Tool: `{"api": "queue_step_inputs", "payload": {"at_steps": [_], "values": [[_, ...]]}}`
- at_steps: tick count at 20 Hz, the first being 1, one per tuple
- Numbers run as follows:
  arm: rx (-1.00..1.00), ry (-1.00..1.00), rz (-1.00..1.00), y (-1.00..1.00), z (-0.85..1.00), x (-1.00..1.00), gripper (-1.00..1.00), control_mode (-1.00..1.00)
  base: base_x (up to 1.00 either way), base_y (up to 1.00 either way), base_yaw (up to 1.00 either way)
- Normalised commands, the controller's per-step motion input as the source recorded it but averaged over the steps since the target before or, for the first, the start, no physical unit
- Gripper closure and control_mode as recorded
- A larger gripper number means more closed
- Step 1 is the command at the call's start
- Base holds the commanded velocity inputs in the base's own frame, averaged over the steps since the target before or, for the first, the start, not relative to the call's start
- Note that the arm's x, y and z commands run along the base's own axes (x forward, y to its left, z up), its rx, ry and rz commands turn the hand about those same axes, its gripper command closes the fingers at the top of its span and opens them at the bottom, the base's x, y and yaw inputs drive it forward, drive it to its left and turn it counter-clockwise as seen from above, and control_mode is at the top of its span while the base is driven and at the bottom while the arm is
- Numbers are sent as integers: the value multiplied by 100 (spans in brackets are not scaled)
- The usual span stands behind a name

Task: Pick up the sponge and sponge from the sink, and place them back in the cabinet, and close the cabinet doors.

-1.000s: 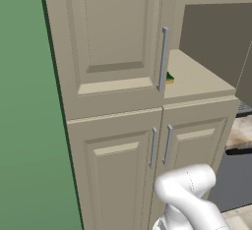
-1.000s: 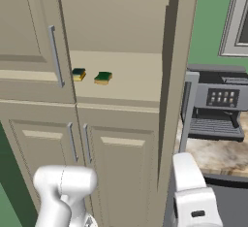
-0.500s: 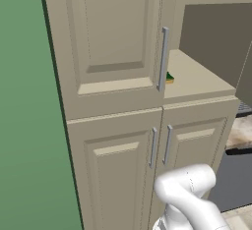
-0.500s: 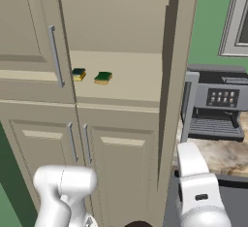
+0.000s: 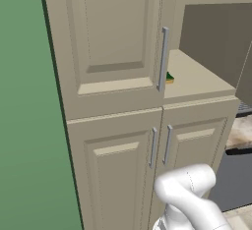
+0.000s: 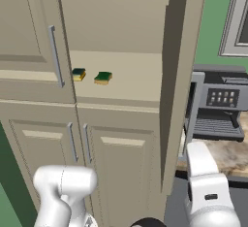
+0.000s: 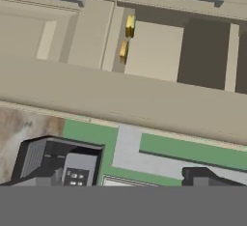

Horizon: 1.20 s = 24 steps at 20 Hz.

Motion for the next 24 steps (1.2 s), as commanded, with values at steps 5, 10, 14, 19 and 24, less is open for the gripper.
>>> {"api": "queue_step_inputs", "payload": {"at_steps": [5, 10, 14, 19, 24], "values": [[0, 0, 0, -6, 0, 9, -100, -100, 0, 0, 0], [0, 0, 0, 0, -3, 5, -100, -100, 0, 0, 0], [0, 0, 0, 0, -4, 13, -100, -100, 0, 0, 0], [0, 0, 0, 4, -2, 19, -100, -100, 0, 0, 0], [0, 0, 0, 0, 0, 23, -100, -100, 0, 0, 0]]}}
